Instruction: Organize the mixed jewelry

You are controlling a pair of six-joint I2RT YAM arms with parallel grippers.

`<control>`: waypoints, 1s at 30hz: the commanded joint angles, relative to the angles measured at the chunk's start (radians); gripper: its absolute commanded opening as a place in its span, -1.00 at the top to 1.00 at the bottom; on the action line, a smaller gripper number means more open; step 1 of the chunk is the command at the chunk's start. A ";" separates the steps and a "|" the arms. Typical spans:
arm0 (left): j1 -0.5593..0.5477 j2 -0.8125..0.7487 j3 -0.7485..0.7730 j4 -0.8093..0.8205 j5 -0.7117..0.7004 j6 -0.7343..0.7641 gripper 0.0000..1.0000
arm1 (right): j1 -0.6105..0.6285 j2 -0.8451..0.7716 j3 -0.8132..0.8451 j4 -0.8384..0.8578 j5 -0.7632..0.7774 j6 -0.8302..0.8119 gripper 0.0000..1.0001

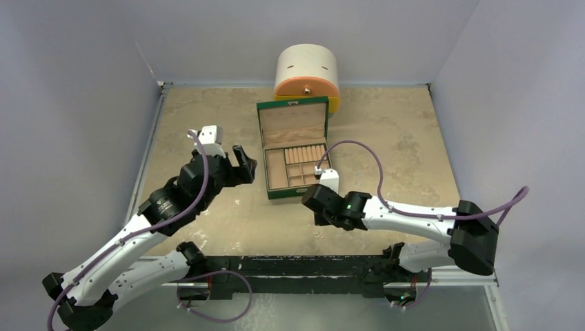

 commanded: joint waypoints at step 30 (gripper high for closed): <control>-0.001 0.109 -0.426 0.876 0.758 -0.506 0.11 | 0.005 -0.348 0.041 0.324 -0.033 -0.097 1.00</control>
